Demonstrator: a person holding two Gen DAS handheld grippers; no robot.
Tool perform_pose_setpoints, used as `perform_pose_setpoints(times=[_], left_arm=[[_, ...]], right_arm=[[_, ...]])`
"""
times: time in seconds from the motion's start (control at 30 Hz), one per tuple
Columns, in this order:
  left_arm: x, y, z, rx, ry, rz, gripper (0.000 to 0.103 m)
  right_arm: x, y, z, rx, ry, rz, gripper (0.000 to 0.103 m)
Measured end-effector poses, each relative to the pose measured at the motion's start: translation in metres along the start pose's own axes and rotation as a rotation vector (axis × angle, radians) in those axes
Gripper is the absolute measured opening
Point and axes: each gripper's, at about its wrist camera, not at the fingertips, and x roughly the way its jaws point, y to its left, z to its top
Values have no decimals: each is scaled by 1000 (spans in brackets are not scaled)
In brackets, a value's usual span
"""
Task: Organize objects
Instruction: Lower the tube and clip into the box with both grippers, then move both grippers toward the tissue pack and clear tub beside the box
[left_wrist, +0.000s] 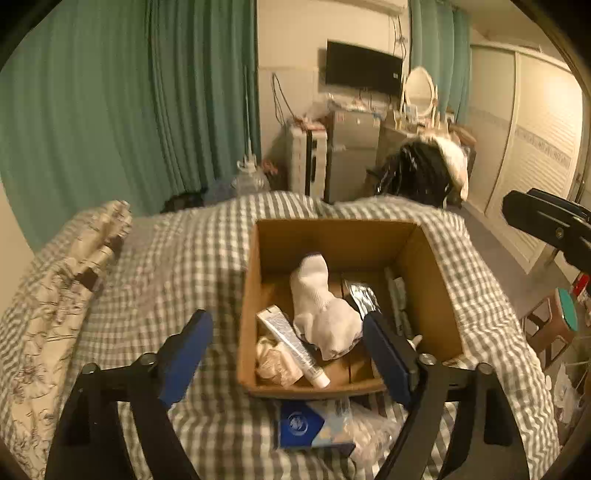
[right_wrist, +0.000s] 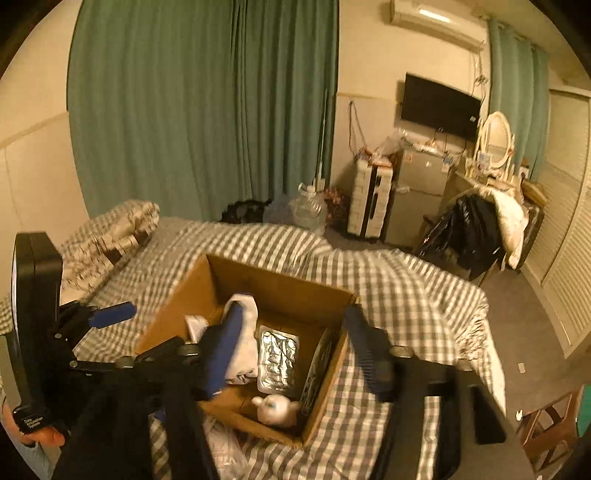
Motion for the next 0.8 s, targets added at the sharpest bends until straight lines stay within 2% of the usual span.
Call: perform_pose_setpoints(times=[0.13,0.3,0.4,0.53,0.63,0.8], left_arm=[[-39,12,-7,-29,-48,14,99],[-72,24,-25,-60,-82,36,102],[-79,33,-43,-97,-92,23,102],[-75,35,-66,-123,-78,15,102],[-65,31,-81,-115,-59,44,102],[-46,28,-100,-111,-33,80,102]], right_arm=[[-41,3,4,-1,-33,-5,76],[-78,9,-6,-5,-63,-12,89],[-88,15,-21,-6,-56,-9,90],[-83,25,-51,-12,-29,-24,90],[-74,34,-70,-49,-18,-67,90],[-47,40,-90,-46,37,-31,90]])
